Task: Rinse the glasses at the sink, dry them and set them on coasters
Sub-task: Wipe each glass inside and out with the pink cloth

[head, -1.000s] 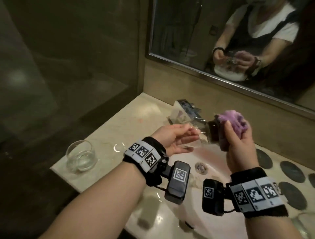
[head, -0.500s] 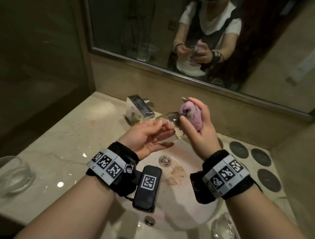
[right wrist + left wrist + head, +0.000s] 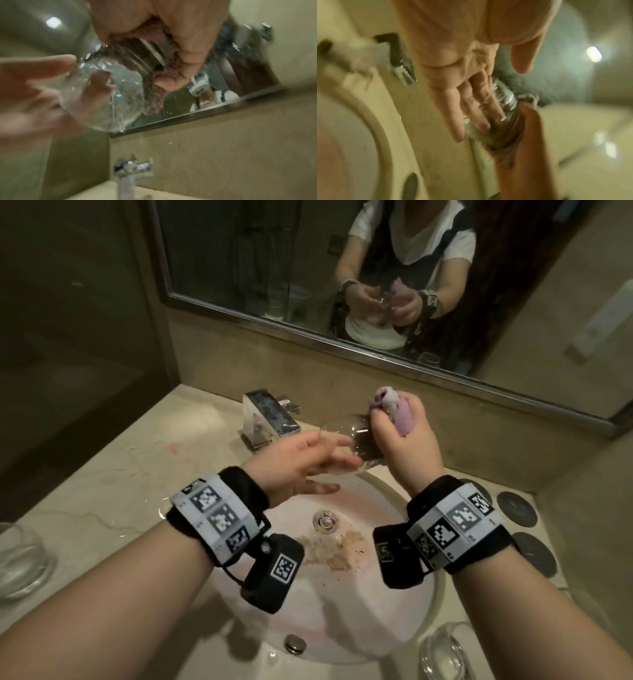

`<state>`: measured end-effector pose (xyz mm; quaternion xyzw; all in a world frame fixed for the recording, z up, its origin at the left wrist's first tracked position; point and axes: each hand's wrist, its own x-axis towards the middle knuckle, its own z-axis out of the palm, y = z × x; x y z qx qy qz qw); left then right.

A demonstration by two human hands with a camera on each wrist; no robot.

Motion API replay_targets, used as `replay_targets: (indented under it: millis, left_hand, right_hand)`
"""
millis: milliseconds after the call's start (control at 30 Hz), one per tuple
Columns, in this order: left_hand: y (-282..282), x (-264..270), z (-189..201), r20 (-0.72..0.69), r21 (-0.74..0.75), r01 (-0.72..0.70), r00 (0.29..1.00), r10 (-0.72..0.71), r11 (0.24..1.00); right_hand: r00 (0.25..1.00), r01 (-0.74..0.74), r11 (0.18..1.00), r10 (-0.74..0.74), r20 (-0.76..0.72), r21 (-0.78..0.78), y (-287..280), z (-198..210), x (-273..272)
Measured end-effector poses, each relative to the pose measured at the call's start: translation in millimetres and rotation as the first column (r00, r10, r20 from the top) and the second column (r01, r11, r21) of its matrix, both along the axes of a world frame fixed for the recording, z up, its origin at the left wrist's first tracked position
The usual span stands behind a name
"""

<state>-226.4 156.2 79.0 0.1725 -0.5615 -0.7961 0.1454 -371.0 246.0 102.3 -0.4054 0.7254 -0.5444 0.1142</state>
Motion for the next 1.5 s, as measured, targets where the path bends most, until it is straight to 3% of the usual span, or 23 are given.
replay_targets:
  millis: [100,200,267,367,467,533,600,667,733,800,867,933,1067,1100,1167,1233,1300,1367,1433,1500]
  left_hand:
    - [-9.1,-2.5,13.7,-0.005,0.409,-0.025,1.0,0.029,0.912]
    - [-7.6,-5.2,23.9,-0.063,0.469,-0.03,0.996,0.067,0.883]
    - [-5.5,-7.2,26.2,-0.106,0.366,-0.044,0.99,0.089,0.93]
    - [-0.9,-7.6,28.5,-0.153,0.149,-0.133,0.976,0.156,0.98]
    - [0.1,-5.9,31.9,-0.189,-0.136,-0.111,0.978,0.084,0.985]
    - [-2.1,-3.8,34.7,-0.157,-0.254,-0.062,0.987,0.022,0.965]
    - [-7.1,-2.0,38.3,-0.126,-0.203,-0.039,0.992,0.013,0.978]
    - [-14.0,-2.3,40.9,-0.099,0.055,-0.018,0.995,0.024,0.998]
    - [-18.9,-2.6,43.6,-0.098,0.298,-0.036,0.993,0.068,0.954]
    - [-16.6,-4.3,46.0,-0.12,0.354,-0.06,0.987,0.108,0.933]
    - [-9.2,-6.9,48.3,-0.135,0.222,-0.107,0.981,0.139,0.969]
    - [-4.1,-10.8,47.8,-0.162,0.037,-0.169,0.972,0.173,0.985]
    - [-7.0,-12.8,45.4,-0.207,-0.387,-0.176,0.973,0.1,0.905]
    - [-8.4,-12.1,45.7,-0.189,-0.457,-0.146,0.98,0.064,0.878]
    - [-11.1,-10.7,47.1,-0.159,-0.491,-0.111,0.987,0.036,0.864]
    - [-13.9,-7.8,48.9,-0.141,-0.353,-0.091,0.989,0.043,0.931]
    - [-19.5,-5.0,50.6,-0.104,-0.058,-0.059,0.993,0.052,0.997]
    - [-24.9,-4.9,53.4,-0.098,0.205,-0.029,0.994,0.05,0.978]
    - [-23.6,-6.2,58.3,-0.102,0.312,-0.037,0.992,0.073,0.949]
    - [-17.7,-9.0,63.9,-0.122,0.277,-0.065,0.987,0.102,0.959]
  right_hand:
    - [0.962,-0.112,0.992,0.094,-0.257,-0.057,3.9,6.0,2.8]
    - [0.888,-0.217,0.973,0.162,-0.43,-0.082,3.0,10.4,5.3]
    - [0.915,-0.155,0.982,0.099,-0.392,-0.112,0.0,16.2,9.1]
    - [0.997,-0.002,0.998,-0.002,-0.081,-0.058,-10.0,24.9,11.9]
    - [0.975,-0.036,0.999,0.042,0.217,-0.031,-17.4,31.1,11.6]
    - [0.973,-0.036,0.996,0.053,0.224,-0.08,-15.6,34.5,12.6]
    - [0.995,-0.048,0.991,0.058,0.083,-0.123,-12.8,36.1,10.9]
    - [0.987,-0.09,0.987,0.071,-0.145,-0.131,-10.4,36.5,7.2]
    - [0.939,-0.191,0.976,0.152,-0.308,-0.101,-8.2,34.4,5.2]
    - [0.885,-0.26,0.959,0.192,-0.424,-0.11,-5.4,30.7,7.5]
    - [0.913,-0.207,0.963,0.126,-0.388,-0.174,-6.3,30.2,8.8]
    - [0.979,-0.09,0.974,0.049,-0.197,-0.206,-11.3,33.0,7.9]
    - [0.972,-0.099,0.984,0.127,0.196,-0.147,-18.6,38.3,7.1]
    - [0.959,-0.102,0.985,0.135,0.25,-0.139,-20.2,36.5,4.7]
    - [0.973,-0.084,0.983,0.116,0.2,-0.16,-20.0,36.1,2.5]
    - [0.998,-0.06,0.98,0.064,0.016,-0.187,-18.1,36.5,-1.9]
    - [0.983,-0.117,0.974,0.087,-0.16,-0.192,-13.9,37.0,-4.6]
    - [0.945,-0.221,0.962,0.169,-0.28,-0.162,-9.7,35.6,-5.2]
    - [0.904,-0.257,0.957,0.188,-0.384,-0.137,-6.3,35.4,-1.1]
    - [0.874,-0.256,0.953,0.157,-0.46,-0.16,-7.1,35.6,2.6]
